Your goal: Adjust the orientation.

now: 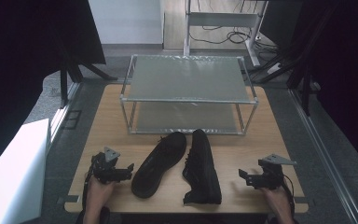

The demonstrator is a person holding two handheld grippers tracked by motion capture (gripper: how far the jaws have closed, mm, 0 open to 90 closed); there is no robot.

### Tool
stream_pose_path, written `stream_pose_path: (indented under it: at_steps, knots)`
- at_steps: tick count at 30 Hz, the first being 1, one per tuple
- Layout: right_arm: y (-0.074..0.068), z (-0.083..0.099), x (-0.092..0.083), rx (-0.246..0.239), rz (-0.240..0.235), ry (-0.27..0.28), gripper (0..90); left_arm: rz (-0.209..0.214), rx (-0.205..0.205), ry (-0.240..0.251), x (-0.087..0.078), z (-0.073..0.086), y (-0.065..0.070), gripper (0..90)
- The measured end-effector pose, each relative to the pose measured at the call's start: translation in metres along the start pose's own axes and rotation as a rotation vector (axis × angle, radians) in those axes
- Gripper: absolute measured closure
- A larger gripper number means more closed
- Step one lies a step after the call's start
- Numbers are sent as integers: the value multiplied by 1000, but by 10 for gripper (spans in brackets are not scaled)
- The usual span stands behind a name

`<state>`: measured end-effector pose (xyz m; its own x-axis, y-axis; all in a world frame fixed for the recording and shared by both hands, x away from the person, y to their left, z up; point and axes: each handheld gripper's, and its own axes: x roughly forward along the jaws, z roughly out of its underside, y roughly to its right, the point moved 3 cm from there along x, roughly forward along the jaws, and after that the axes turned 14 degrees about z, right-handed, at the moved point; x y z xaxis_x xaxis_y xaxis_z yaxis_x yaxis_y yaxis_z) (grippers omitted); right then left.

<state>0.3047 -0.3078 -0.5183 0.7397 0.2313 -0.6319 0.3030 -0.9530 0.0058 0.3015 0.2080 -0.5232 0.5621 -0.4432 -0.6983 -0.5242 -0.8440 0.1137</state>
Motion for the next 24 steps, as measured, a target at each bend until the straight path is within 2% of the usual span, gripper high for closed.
stream_pose_path:
  at_steps: [5, 11, 13, 15, 24]
  knots:
    - [-3, 0, 1, -26, 0, -7, 0, 31, -14, 13, 2, 0, 0, 0]
    - [-6, 0, 2, -31, -10, -9, 0, 31, -29, 35, 0, -1, -2, 0]
    - [-7, 0, 2, -31, -12, -11, 0, 33, -45, 28, 0, -2, -2, 0]
    - [-8, 0, 2, -30, -23, -15, 0, 33, -46, 10, 1, -2, -1, 0]
    - [-10, 1, 4, -37, -33, -22, 0, 37, -42, 1, 3, -3, 0, 0]
